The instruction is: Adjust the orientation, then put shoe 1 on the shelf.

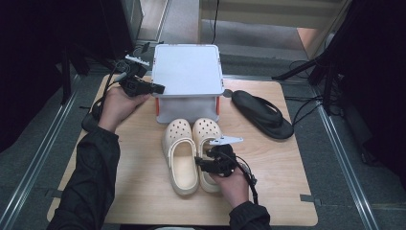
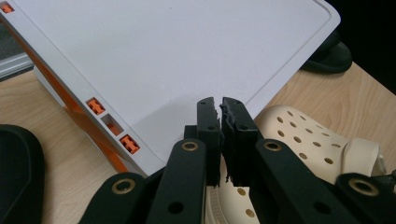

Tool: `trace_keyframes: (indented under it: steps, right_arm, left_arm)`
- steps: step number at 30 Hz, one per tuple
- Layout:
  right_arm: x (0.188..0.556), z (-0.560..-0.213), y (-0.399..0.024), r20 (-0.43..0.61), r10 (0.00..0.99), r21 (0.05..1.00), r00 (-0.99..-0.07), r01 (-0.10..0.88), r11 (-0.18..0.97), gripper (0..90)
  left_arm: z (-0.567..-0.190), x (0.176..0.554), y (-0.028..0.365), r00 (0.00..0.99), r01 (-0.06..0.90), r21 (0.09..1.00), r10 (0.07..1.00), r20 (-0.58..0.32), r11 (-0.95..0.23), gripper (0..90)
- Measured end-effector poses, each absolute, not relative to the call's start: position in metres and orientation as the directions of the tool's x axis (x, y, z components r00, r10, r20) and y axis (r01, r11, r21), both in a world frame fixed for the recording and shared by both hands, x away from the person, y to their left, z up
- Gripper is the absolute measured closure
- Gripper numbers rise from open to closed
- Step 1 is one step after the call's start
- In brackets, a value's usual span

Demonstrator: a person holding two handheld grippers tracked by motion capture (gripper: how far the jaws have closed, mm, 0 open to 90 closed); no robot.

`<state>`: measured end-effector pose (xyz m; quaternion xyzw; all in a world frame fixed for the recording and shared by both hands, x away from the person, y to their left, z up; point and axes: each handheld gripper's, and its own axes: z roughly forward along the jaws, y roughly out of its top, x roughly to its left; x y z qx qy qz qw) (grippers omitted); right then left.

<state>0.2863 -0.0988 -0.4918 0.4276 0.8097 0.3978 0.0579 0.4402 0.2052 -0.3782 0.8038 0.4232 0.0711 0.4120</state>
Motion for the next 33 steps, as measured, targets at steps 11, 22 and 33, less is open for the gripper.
trace_keyframes:
  steps: [11, 22, 33]
  right_arm:
    - [0.292, -0.494, -0.086, 0.258, 0.746, 0.69, -0.614, 0.657, 0.302, 42.1]
    - [0.3, -0.492, -0.083, 0.27, 0.765, 0.706, -0.585, 0.661, 0.256, 49.8]
    - [0.308, -0.498, -0.067, 0.257, 0.807, 0.68, -0.532, 0.693, 0.24, 48.9]
  left_arm:
    - [-0.38, 0.443, 0.211, 0.61, 0.638, 0.718, 0.753, -0.248, -0.28, 90.0]
    - [-0.381, 0.44, 0.205, 0.606, 0.626, 0.729, 0.761, -0.232, -0.277, 90.0]
    - [-0.381, 0.44, 0.205, 0.608, 0.623, 0.73, 0.761, -0.228, -0.279, 90.0]
